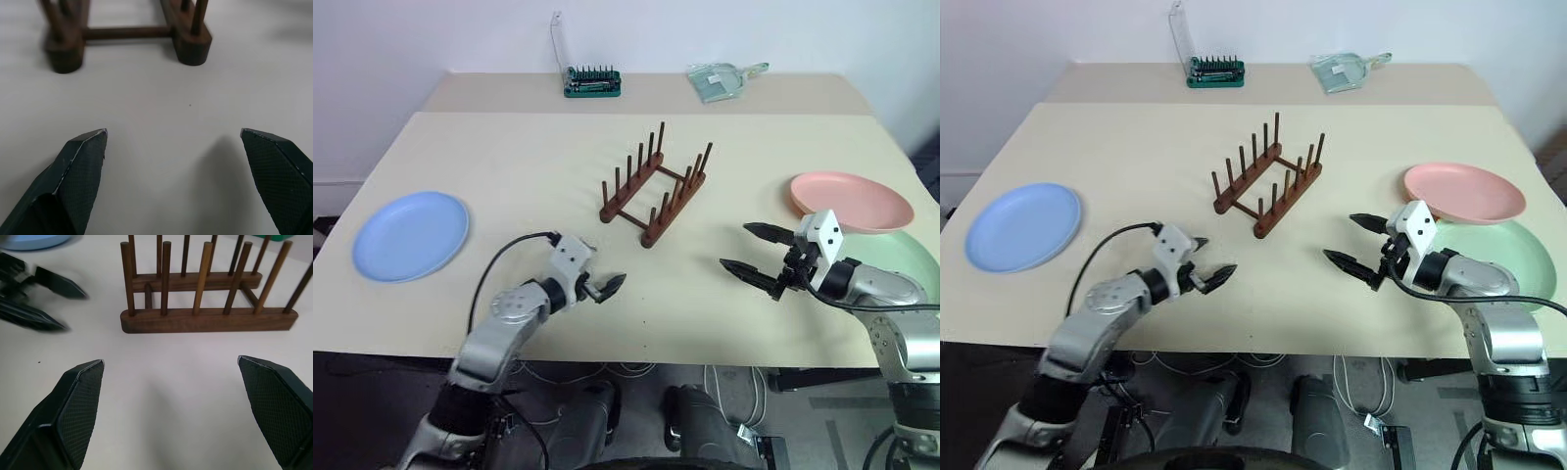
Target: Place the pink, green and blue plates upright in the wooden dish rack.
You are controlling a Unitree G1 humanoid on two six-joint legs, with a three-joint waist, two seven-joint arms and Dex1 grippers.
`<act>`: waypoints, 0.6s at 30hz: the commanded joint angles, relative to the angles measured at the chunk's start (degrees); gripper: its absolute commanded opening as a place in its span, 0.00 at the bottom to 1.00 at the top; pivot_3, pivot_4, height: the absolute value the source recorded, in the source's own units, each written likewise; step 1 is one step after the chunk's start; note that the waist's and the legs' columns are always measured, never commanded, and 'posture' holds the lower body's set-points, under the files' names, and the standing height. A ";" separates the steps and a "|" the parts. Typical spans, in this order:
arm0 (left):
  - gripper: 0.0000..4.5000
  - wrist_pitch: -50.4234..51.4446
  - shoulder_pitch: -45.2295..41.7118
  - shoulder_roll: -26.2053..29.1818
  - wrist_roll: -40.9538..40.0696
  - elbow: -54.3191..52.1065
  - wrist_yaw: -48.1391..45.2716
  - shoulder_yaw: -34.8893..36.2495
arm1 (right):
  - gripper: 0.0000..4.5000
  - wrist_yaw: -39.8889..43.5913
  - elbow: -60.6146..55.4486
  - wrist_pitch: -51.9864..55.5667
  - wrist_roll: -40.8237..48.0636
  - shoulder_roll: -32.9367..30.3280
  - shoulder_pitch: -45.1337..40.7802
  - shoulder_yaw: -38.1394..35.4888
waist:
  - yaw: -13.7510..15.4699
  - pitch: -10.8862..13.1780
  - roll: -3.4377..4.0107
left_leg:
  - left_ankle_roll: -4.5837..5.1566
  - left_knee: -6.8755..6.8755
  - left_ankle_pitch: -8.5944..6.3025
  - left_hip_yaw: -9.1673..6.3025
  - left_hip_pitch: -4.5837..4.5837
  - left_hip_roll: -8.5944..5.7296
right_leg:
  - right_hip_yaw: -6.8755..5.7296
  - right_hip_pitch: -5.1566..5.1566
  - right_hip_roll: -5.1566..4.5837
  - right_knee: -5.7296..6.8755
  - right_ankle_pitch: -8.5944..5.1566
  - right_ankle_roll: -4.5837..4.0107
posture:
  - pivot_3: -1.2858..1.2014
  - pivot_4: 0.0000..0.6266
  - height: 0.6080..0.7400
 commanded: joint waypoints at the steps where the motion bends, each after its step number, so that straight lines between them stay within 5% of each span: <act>1: 1.00 -2.65 -3.41 -5.17 3.75 6.85 2.45 -3.88 | 0.99 -2.51 -6.40 1.29 2.37 0.51 2.24 -2.66 | 0.02 -0.02 0.01 | 0.00 0.01 0.00 0.00 0.01 0.00 | 0.00 0.02 0.00 0.00 0.01 0.03 | 0.52 0.24 1.00; 7: 1.00 -5.05 -8.63 -13.43 6.82 16.12 4.49 -5.74 | 0.99 -6.08 -12.63 3.53 4.09 0.94 6.35 -3.45 | 1.15 -0.06 0.02 | 0.06 0.15 -0.03 0.00 0.01 -0.01 | -0.02 0.19 0.01 -0.24 0.09 0.29 | 0.52 0.24 1.00; 14: 1.00 -6.82 -10.80 -16.09 8.56 20.20 3.72 -6.29 | 0.99 -7.99 -14.03 4.46 4.93 1.60 5.56 -1.70 | 1.39 -0.07 0.01 | 0.17 0.12 -0.08 0.00 -0.01 0.00 | -0.03 0.29 0.07 -0.57 0.24 0.44 | 0.52 0.24 1.00; 18: 0.71 -7.90 -10.70 -16.11 8.59 20.09 3.67 -4.89 | 1.00 -7.43 -12.98 4.41 4.94 2.05 4.16 0.39 | 1.28 -0.08 0.02 | 0.20 0.14 -0.10 0.00 -0.01 -0.01 | -0.03 0.36 0.08 -0.66 0.29 0.52 | 0.52 0.24 1.00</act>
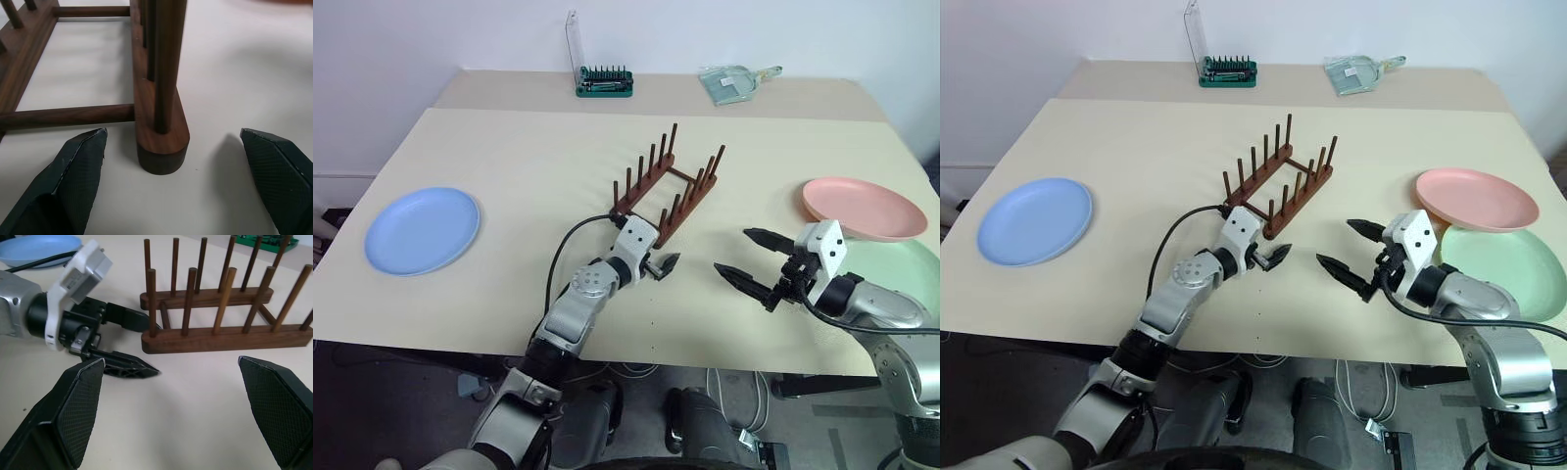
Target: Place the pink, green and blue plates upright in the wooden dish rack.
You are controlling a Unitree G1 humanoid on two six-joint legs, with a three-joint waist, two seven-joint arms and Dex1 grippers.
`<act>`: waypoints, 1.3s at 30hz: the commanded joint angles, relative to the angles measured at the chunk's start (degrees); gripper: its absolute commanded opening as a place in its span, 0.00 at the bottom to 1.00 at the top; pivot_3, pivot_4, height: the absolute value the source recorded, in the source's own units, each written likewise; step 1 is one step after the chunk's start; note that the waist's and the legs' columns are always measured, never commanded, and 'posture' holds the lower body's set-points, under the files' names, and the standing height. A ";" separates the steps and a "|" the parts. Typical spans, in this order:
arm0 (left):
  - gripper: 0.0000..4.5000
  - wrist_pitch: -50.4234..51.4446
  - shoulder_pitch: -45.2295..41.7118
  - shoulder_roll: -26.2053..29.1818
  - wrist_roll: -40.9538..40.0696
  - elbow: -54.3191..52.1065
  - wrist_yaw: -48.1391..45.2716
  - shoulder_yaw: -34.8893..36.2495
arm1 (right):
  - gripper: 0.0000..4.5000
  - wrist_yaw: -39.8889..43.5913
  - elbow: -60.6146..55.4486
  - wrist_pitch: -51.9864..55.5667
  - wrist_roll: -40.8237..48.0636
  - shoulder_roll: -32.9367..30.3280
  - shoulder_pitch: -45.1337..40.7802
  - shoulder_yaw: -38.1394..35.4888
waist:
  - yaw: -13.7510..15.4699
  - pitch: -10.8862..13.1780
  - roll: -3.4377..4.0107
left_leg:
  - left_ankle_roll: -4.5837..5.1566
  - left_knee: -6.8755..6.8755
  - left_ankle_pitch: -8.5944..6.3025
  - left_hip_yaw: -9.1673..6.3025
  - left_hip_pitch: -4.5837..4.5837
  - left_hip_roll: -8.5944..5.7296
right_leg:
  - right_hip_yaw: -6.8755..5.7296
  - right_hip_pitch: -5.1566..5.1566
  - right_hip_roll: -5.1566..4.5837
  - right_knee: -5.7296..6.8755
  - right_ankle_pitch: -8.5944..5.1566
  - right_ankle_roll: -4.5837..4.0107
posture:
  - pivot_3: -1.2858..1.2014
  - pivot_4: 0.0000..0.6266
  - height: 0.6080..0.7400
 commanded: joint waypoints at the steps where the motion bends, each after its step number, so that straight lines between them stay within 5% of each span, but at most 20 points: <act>1: 0.60 -0.29 0.92 -0.16 0.06 0.92 -0.50 0.43 | 1.00 0.51 -0.92 -0.39 0.81 0.55 -1.70 0.81 | -0.05 0.00 0.00 | 0.00 0.00 0.00 0.00 0.00 0.00 | 0.00 0.00 0.00 0.00 0.00 0.00 | 0.52 0.24 1.00; 5: 0.16 -0.55 1.52 0.48 0.16 0.06 -0.83 1.15 | 1.00 0.72 -0.12 -0.65 0.35 0.59 -2.24 1.48 | -0.02 0.00 0.00 | 0.01 0.00 0.00 0.00 0.00 0.00 | 0.00 0.00 0.01 -0.02 0.01 0.00 | 0.52 0.24 1.00; 11: 0.16 -3.98 2.17 4.59 -0.73 -2.13 -5.76 1.57 | 1.00 1.70 1.78 -2.20 -3.28 -2.60 0.70 0.03 | -0.07 0.00 0.00 | 0.02 -0.02 -0.01 0.00 0.00 0.00 | 0.00 -0.02 0.02 -0.03 0.03 -0.05 | 0.52 0.24 1.00; 22: 0.16 -11.07 -0.05 19.67 -9.80 -3.54 -37.69 0.57 | 1.00 6.58 1.84 -5.13 -6.01 -8.76 11.51 -6.55 | 0.01 0.00 0.02 | 0.03 -0.02 -0.02 0.00 -0.06 0.01 | 0.01 -0.06 0.03 -0.07 0.10 -0.19 | 0.52 0.24 1.00; 31: 0.16 -14.98 -4.78 19.81 -8.19 4.93 -44.09 0.54 | 1.00 5.69 0.70 -7.16 -6.96 -6.74 14.33 -5.99 | -0.21 0.01 0.03 | 0.08 0.00 -0.04 0.02 -0.07 0.02 | 0.03 -0.06 0.03 -0.11 0.07 -0.12 | 0.52 0.24 1.00; 39: 1.00 -14.83 -2.78 22.69 -7.26 4.50 -41.23 2.67 | 1.00 6.20 1.79 -7.98 -7.56 -7.11 14.04 -5.94 | -0.17 0.01 0.03 | 0.11 -0.01 -0.03 0.02 -0.07 0.03 | 0.03 -0.08 0.04 -0.12 0.17 -0.28 | 0.52 0.24 1.00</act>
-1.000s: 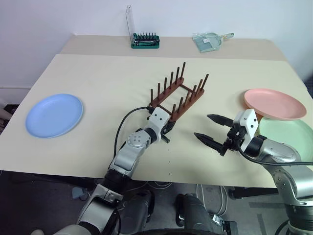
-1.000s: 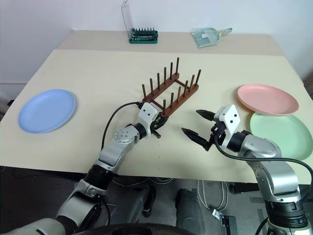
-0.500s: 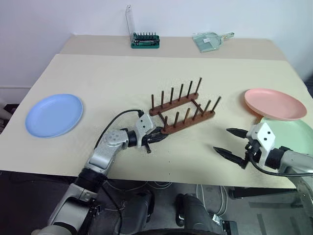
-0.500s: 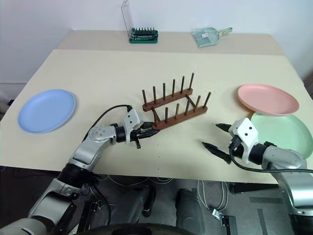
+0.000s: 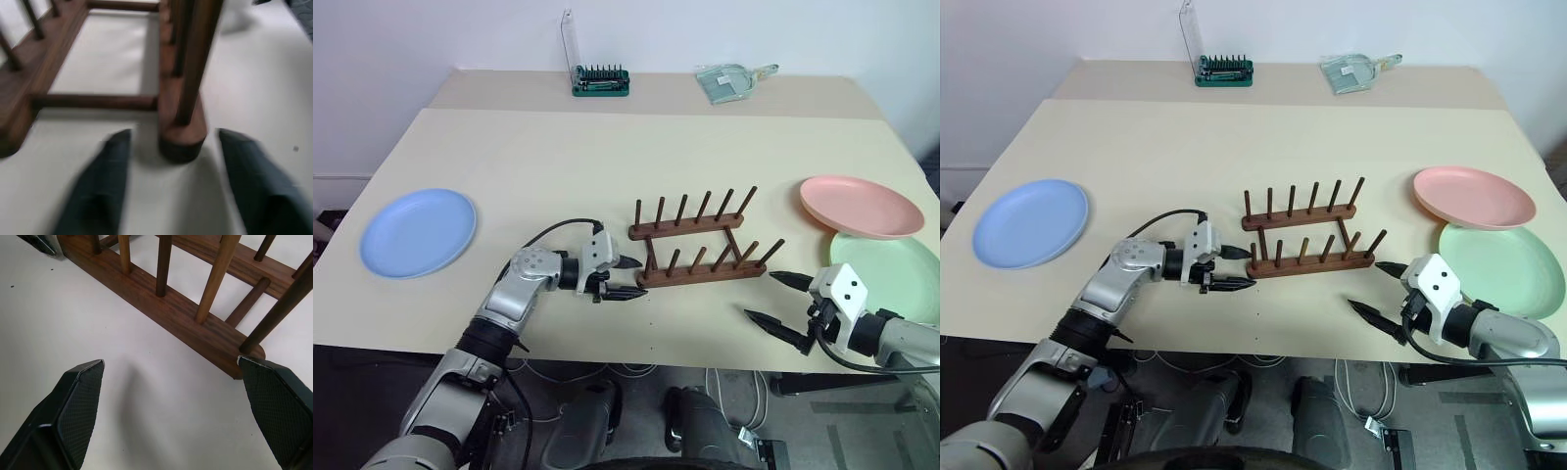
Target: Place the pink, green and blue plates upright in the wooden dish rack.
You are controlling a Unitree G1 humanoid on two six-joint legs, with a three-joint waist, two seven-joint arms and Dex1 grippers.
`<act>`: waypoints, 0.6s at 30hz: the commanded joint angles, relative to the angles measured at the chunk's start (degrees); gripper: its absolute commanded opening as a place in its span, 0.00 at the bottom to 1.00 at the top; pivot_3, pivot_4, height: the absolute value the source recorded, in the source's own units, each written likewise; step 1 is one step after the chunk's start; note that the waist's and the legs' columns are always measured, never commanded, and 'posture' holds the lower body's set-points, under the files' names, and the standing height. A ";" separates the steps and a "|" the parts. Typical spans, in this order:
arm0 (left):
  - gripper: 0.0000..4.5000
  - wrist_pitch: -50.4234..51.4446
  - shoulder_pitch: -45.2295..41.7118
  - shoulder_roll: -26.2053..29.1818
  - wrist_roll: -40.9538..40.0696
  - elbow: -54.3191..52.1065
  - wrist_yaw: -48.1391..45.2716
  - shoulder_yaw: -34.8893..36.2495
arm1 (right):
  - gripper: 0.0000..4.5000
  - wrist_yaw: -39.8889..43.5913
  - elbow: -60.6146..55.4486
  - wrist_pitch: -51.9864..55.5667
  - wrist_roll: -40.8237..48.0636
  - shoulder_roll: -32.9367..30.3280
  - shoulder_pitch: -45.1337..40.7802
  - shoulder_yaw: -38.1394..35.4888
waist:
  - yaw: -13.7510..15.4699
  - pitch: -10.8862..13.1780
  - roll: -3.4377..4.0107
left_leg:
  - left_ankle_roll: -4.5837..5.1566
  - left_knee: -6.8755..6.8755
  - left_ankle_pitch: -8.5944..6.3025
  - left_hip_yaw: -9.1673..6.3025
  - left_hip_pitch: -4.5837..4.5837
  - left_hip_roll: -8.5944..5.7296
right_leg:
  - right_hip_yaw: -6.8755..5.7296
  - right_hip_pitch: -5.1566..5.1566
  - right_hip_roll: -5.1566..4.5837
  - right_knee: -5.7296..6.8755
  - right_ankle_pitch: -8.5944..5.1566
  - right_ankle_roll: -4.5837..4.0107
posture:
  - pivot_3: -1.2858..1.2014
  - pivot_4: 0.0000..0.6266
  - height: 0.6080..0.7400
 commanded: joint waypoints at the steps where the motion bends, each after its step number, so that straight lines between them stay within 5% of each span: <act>1: 1.00 0.91 1.96 2.00 0.09 -3.34 1.31 2.32 | 1.00 0.62 -0.51 -1.12 -0.20 -0.55 -0.22 -0.91 | 0.00 0.00 0.00 | 0.00 0.00 0.00 0.00 0.00 0.00 | 0.00 0.00 0.00 0.00 0.00 0.00 | 0.52 0.24 1.00; 4: 0.94 5.16 6.81 5.18 -3.27 -10.60 1.07 5.29 | 0.82 1.77 -0.19 -0.06 -0.27 -1.57 -0.04 -0.69 | -0.58 0.00 0.00 | -0.01 -0.02 -0.01 0.00 0.00 0.00 | 0.03 -0.02 0.01 -0.01 0.00 0.00 | 0.52 0.24 1.00; 10: 0.34 13.65 12.85 5.66 -6.33 -24.57 1.29 1.84 | 0.15 1.46 0.93 -0.01 -4.06 -2.54 -0.72 2.34 | -1.12 0.00 0.00 | -0.01 -0.01 -0.02 -0.02 0.00 -0.01 | 0.04 0.00 -0.01 -0.01 -0.02 -0.03 | 0.52 0.24 1.00; 11: 0.34 14.37 12.96 5.02 -4.82 -25.25 2.44 0.21 | 0.03 1.10 1.31 -0.30 -5.11 -2.56 -1.21 3.04 | -1.15 0.00 0.01 | -0.01 0.01 -0.02 -0.01 0.00 -0.01 | 0.05 0.02 -0.01 -0.02 -0.07 0.02 | 0.52 0.24 1.00; 18: 0.34 16.14 10.98 -0.05 -0.31 -23.18 9.45 -3.42 | 0.01 -2.58 4.44 1.03 -10.27 -1.92 -6.27 6.86 | -1.33 -0.01 0.01 | -0.01 0.00 -0.02 0.01 0.07 0.00 | 0.09 0.00 0.03 0.05 -0.11 0.13 | 0.52 0.24 1.00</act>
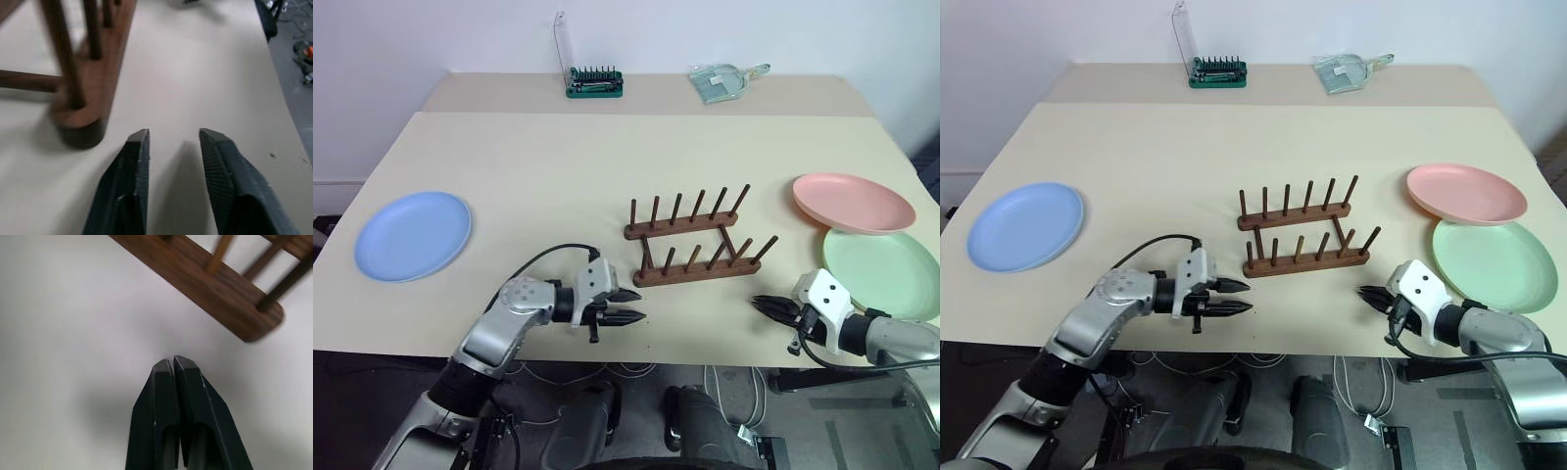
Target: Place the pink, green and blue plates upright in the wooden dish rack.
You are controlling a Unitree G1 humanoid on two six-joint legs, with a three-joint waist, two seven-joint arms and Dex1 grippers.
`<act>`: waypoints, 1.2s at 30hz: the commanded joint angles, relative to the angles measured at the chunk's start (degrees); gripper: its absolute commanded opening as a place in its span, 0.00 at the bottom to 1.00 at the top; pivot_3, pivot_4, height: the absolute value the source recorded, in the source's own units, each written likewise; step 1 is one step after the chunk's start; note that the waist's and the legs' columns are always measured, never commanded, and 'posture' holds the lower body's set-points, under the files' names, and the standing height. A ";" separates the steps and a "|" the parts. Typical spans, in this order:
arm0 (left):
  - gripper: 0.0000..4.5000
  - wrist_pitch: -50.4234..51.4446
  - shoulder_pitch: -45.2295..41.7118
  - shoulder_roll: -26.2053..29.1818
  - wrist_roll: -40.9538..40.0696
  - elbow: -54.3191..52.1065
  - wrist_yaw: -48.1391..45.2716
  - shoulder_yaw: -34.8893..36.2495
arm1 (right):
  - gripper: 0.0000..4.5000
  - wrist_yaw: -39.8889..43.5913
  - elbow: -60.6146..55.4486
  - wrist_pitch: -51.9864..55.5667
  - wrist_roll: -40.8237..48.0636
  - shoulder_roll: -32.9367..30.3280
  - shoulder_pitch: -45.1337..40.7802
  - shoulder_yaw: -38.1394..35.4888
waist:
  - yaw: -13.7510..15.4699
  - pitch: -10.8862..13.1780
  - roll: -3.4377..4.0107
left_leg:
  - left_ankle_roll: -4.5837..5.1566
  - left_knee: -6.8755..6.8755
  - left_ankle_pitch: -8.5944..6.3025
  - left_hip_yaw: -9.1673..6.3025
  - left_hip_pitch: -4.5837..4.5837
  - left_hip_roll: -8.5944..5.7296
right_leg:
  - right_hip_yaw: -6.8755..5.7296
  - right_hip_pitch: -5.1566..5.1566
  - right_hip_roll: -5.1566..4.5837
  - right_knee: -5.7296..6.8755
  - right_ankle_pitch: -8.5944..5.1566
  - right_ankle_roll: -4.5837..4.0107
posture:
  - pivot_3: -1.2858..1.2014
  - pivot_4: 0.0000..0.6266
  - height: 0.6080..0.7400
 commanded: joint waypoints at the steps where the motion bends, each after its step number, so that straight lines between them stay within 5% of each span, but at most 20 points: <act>1: 0.34 0.51 -1.90 -2.19 2.11 0.85 4.25 -0.32 | 0.01 -2.01 0.78 1.01 -2.05 0.10 -3.63 1.99 | 0.00 0.00 0.00 | 0.00 0.01 0.00 0.00 0.00 0.00 | 0.00 0.00 0.01 0.00 0.00 0.01 | 0.52 0.24 1.00; 19: 0.34 -4.83 -4.03 -8.00 6.34 8.99 16.11 2.17 | 0.01 -7.51 10.88 -2.58 -9.66 5.69 -17.76 11.08 | 0.05 -0.08 -0.04 | -0.05 0.07 0.04 -0.01 0.18 0.00 | 0.12 0.08 0.16 -0.01 0.17 -0.11 | 0.52 0.24 1.00; 31: 0.34 -4.25 -2.80 -7.21 1.84 6.14 13.12 4.25 | 0.01 -1.86 3.17 -0.84 -3.83 0.63 -14.02 4.46 | 0.09 -0.09 -0.02 | -0.05 0.04 0.04 -0.02 0.17 0.00 | 0.13 0.06 0.17 -0.01 0.24 -0.18 | 0.52 0.24 1.00; 34: 0.34 -2.61 -0.10 -4.69 -2.27 1.62 9.36 6.20 | 0.19 3.70 -1.57 4.58 2.92 -4.55 -11.60 -2.73 | -0.01 -0.08 0.00 | 0.07 0.00 0.09 -0.02 0.03 -0.01 | 0.14 -0.09 0.16 -0.03 0.27 -0.23 | 0.52 0.24 1.00; 36: 0.34 -2.05 1.75 -2.68 -5.09 -1.25 6.86 7.88 | 0.40 5.16 -1.80 6.20 4.84 -7.51 -12.16 -6.97 | -0.05 -0.08 0.01 | 0.08 -0.01 0.08 -0.02 0.00 0.00 | 0.16 -0.12 0.17 -0.04 0.27 -0.23 | 0.52 0.24 1.00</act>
